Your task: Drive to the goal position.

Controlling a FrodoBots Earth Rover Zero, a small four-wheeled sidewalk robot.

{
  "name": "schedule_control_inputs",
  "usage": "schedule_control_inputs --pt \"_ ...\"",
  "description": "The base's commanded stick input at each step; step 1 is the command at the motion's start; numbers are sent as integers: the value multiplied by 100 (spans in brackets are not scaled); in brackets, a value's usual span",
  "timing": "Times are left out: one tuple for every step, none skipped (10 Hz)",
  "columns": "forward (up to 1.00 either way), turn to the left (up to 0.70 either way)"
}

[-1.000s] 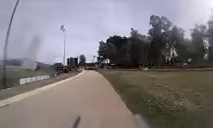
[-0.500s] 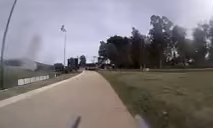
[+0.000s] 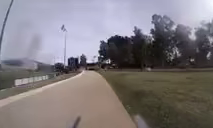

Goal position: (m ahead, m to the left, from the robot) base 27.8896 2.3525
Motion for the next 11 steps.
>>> schedule_control_inputs --pt "100 11" --pt "100 35" --pt "100 21" --pt "100 6" --pt "100 13" --pt "100 25" --pt "100 31" --pt "100 14" --pt "100 0" --pt "100 0" --pt "100 0"
